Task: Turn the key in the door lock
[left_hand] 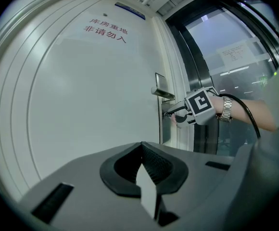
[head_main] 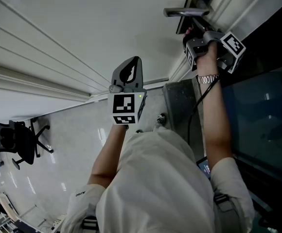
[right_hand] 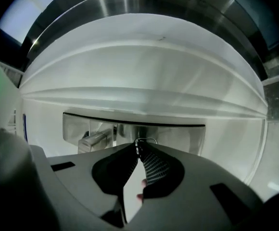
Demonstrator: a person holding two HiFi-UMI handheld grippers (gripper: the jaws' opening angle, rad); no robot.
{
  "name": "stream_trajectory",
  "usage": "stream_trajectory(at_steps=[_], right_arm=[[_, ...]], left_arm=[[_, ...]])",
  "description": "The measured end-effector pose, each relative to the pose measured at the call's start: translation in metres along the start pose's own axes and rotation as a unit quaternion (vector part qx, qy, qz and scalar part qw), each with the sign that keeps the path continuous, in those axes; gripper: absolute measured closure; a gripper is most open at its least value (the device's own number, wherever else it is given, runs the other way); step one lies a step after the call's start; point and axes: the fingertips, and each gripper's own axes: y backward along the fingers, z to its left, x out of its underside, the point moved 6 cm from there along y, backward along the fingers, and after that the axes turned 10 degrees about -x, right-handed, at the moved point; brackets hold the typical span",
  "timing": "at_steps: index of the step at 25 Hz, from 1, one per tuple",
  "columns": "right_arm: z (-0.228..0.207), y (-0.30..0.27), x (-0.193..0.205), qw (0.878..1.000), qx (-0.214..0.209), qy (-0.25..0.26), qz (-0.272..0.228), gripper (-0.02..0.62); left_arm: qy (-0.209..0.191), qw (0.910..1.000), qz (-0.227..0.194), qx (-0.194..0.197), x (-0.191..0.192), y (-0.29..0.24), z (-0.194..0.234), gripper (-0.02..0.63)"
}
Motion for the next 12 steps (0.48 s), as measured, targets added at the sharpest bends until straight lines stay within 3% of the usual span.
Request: stream_trajectory(at_steps=[2,7,9,12], right_arm=[[0.001,0.000,-0.001,1.000,0.004,0.002,0.005,0.571],[0.005,-0.002,0.002,0.997,0.002,0.064,0.040,0.554],[0.005,-0.003,0.001,0.996,-0.005,0.075,0.053,0.518],[0.014,0.000,-0.002,0.978,0.001,0.191,0.080,0.455]], left_arm=[[-0.002,1.0000,0.000,0.000,0.000,0.000,0.001,0.600],[-0.005,1.0000,-0.001,-0.001,-0.001,0.000,0.003,0.600],[-0.006,1.0000,-0.001,0.001,0.000,-0.001,0.002,0.600],[-0.006,1.0000,0.001,0.002,0.001,-0.002,0.002,0.600]])
